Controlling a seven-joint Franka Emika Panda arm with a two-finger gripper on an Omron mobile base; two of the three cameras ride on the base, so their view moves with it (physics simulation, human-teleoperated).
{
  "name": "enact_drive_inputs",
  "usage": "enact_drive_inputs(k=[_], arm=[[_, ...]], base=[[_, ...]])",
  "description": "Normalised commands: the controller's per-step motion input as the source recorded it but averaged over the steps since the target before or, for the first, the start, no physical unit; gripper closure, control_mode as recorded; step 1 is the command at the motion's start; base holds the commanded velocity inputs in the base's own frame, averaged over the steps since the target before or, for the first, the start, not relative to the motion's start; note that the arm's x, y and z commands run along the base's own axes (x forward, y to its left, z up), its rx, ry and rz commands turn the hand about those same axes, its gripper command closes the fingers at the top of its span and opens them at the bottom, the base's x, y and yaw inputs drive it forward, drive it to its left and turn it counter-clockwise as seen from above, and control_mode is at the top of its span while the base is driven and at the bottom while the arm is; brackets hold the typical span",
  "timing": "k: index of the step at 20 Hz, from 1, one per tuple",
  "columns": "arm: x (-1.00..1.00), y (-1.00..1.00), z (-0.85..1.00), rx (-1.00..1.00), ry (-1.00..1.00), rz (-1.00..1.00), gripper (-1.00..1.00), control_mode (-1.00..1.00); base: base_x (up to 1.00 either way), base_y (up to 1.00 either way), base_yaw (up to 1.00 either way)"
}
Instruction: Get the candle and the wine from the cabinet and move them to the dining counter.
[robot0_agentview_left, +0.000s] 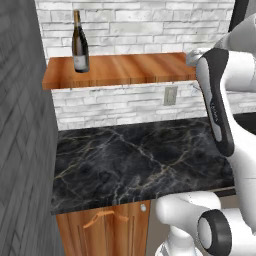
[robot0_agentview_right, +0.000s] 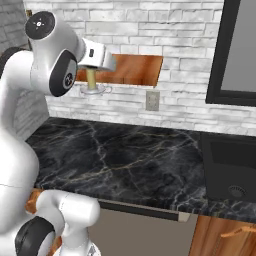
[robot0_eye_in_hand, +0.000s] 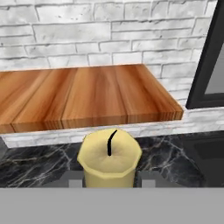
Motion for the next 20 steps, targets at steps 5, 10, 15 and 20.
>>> enact_drive_inputs(k=[5,10,15,20], arm=[[-0.70,0.33,-0.05,0.00,0.00,0.00,1.00,-1.00],[-0.43,0.04,-0.13,0.00,0.00,0.00,1.00,-1.00],[-0.07,0.00,-0.13,0.01,0.06,0.00,1.00,-1.00],[-0.02,0.06,-0.20,0.00,0.08,0.00,1.00,-1.00]], base=[[0.00,0.00,0.00],[0.00,0.00,0.00],[0.00,0.00,0.00],[0.00,0.00,0.00]])
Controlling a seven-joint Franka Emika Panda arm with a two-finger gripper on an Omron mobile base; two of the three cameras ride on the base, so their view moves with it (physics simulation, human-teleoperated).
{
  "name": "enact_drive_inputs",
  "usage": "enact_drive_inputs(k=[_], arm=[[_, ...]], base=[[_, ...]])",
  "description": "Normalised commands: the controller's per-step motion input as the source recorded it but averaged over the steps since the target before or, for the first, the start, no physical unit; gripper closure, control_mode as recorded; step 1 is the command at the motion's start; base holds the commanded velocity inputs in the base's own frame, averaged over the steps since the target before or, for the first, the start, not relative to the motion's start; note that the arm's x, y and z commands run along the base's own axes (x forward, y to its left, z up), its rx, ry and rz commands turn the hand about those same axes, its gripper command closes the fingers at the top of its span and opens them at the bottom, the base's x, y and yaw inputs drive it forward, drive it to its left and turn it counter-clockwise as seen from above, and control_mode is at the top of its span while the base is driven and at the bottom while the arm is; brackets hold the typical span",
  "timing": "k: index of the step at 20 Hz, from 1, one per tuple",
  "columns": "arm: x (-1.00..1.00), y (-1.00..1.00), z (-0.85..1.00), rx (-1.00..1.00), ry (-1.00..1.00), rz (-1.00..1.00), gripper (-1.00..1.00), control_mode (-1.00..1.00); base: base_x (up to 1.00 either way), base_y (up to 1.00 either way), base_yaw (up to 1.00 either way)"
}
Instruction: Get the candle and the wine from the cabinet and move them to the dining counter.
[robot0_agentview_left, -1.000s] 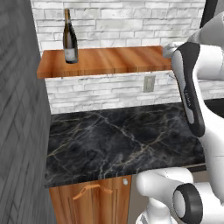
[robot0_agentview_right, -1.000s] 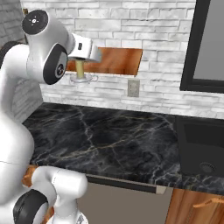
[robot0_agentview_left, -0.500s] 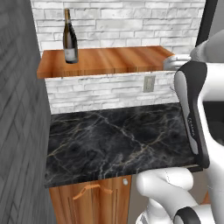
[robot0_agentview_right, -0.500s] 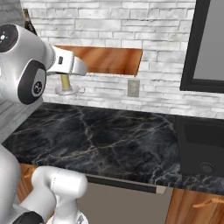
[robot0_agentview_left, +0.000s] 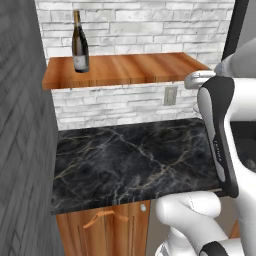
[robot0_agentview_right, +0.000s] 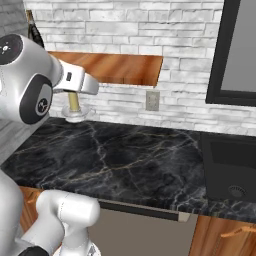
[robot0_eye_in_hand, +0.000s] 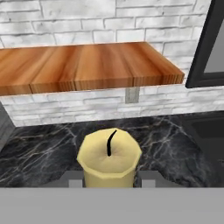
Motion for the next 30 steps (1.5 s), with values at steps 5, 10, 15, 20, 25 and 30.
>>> enact_drive_inputs(k=[5,10,15,20,25,30], arm=[[-0.14,0.00,-0.27,0.02,0.04,0.01,1.00,-1.00],[-0.06,0.00,-0.12,0.00,0.06,0.00,1.00,-1.00],[0.00,0.00,-0.01,0.00,0.07,0.01,1.00,-1.00],[0.00,0.00,0.00,0.00,0.03,0.00,1.00,-1.00],[0.00,0.01,0.00,0.00,0.01,0.01,1.00,-1.00],[0.00,0.00,0.00,0.00,0.00,0.00,1.00,1.00]], base=[[0.00,0.00,0.00],[0.00,0.00,0.00],[0.00,0.00,0.00],[0.00,0.00,0.00],[0.00,0.00,0.00],[-0.11,-0.02,-0.01]])
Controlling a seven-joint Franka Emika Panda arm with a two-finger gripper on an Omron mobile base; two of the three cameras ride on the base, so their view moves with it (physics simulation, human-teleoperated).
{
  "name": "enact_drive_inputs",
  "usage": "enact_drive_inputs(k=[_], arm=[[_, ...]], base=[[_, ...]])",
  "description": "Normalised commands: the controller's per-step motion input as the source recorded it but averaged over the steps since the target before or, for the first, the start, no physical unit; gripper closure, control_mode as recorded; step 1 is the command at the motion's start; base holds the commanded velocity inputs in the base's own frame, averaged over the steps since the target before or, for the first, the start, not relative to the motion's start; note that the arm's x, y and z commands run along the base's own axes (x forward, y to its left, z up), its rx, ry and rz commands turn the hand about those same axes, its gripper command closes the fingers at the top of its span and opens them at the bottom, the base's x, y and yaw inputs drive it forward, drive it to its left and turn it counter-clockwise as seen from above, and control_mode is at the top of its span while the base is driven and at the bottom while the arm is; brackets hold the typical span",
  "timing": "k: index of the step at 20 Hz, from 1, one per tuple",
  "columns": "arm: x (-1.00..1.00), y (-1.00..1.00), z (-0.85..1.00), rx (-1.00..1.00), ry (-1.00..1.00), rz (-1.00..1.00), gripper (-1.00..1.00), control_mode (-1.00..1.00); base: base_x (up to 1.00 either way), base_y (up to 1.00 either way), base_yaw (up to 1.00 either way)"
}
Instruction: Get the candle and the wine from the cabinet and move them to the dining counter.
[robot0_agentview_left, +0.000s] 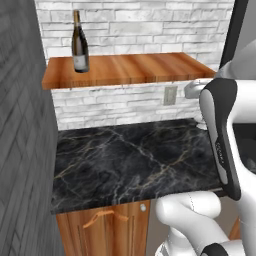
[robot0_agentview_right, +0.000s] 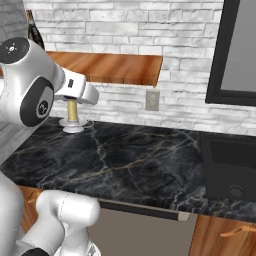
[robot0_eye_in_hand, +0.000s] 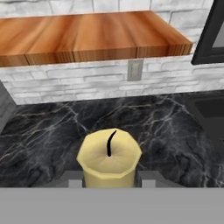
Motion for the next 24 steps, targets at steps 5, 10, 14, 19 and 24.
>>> enact_drive_inputs(k=[5,10,14,19,24], arm=[[0.00,0.00,0.00,0.00,0.00,0.00,1.00,1.00],[0.00,0.00,0.00,0.00,0.00,0.00,1.00,1.00],[0.00,0.00,0.00,0.00,0.00,0.00,1.00,1.00],[0.00,0.00,0.00,0.00,0.00,0.00,1.00,1.00],[0.00,0.00,0.00,0.00,0.00,0.00,1.00,1.00]], base=[[-0.75,-0.47,-0.35],[-0.41,-0.36,-0.79],[-0.04,-0.32,-0.92],[0.00,-0.26,-0.93],[0.00,-0.06,-0.97]])
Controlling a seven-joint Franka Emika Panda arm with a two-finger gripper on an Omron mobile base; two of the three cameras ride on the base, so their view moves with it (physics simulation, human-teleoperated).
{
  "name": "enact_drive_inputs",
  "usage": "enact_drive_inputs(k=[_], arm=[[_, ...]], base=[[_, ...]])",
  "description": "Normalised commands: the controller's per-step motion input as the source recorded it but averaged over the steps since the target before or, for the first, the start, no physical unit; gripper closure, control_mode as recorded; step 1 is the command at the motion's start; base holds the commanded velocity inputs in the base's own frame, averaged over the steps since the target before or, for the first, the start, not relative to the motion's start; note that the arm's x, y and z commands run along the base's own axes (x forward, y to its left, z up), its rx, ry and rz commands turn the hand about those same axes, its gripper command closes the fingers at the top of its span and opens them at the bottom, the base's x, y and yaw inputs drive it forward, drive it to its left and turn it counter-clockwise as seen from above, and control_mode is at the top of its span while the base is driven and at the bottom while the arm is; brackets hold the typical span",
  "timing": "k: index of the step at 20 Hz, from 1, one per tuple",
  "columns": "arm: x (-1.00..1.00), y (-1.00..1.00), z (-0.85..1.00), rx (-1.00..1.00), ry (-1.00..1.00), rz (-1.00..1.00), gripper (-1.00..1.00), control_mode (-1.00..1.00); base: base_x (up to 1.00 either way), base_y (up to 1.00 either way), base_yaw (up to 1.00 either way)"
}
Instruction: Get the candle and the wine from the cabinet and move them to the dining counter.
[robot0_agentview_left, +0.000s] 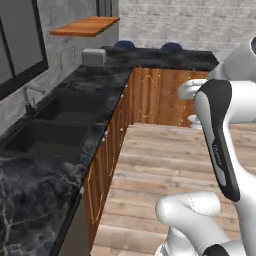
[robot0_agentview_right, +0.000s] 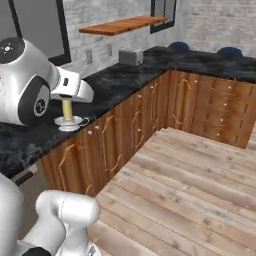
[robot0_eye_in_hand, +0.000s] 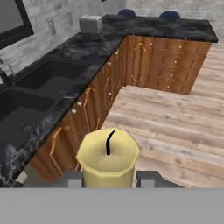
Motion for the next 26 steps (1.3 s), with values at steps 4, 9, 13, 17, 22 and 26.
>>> enact_drive_inputs(k=[4,9,13,17,22,26], arm=[[0.00,0.00,0.00,0.00,0.00,0.00,1.00,1.00],[0.00,0.00,0.00,0.00,0.00,0.00,1.00,1.00],[0.00,0.00,0.00,0.00,0.00,0.00,1.00,1.00],[0.00,0.00,0.00,0.00,0.00,0.00,1.00,1.00],[0.00,0.00,0.00,0.00,0.00,0.00,1.00,1.00],[0.00,0.00,0.00,0.00,0.00,0.00,1.00,1.00]], base=[[0.00,-0.02,-0.97],[0.03,-0.07,-0.93],[0.87,-0.35,-0.34],[1.00,-0.66,0.00],[1.00,-0.94,0.11],[0.82,-0.70,0.10]])
